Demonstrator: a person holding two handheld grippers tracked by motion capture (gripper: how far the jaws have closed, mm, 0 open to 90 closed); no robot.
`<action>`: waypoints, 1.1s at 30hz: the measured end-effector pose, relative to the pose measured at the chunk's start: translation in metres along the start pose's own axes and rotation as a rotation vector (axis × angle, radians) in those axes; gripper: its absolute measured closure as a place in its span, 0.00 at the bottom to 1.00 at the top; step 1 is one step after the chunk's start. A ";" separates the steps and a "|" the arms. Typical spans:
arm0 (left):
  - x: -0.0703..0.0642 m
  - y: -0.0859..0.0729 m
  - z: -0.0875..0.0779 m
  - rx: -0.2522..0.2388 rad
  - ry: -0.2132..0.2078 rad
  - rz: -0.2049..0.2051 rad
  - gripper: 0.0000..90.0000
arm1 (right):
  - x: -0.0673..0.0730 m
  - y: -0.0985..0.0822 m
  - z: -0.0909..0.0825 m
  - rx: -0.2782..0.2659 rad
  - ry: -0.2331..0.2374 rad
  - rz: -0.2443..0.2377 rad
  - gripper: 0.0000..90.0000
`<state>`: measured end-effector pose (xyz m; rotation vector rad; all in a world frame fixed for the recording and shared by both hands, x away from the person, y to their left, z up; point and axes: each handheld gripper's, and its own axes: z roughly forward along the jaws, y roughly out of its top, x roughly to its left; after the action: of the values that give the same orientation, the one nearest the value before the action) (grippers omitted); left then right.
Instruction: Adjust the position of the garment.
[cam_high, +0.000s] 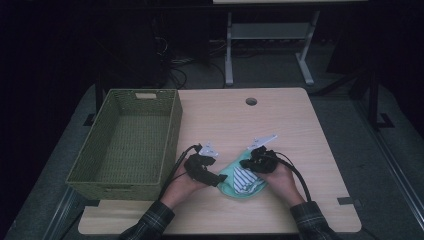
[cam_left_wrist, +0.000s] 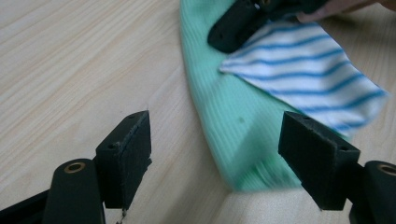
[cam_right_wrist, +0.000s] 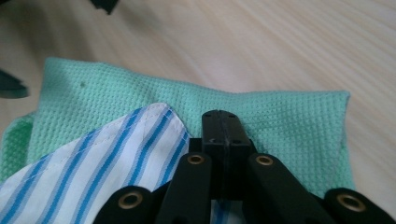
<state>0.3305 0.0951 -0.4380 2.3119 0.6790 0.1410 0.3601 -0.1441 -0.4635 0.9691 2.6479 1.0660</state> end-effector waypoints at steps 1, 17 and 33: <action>0.000 0.000 0.000 0.001 0.000 0.000 0.28 | -0.002 0.000 -0.001 0.001 -0.015 0.002 1.00; 0.000 -0.002 0.005 0.016 0.004 0.012 0.28 | -0.040 -0.003 -0.018 -0.029 -0.086 0.085 1.00; 0.002 -0.003 0.007 0.028 0.010 0.024 0.28 | -0.080 0.032 -0.018 -0.019 -0.107 0.076 1.00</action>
<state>0.3329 0.0933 -0.4453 2.3478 0.6629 0.1553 0.4336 -0.1852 -0.4382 1.0986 2.5297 1.0225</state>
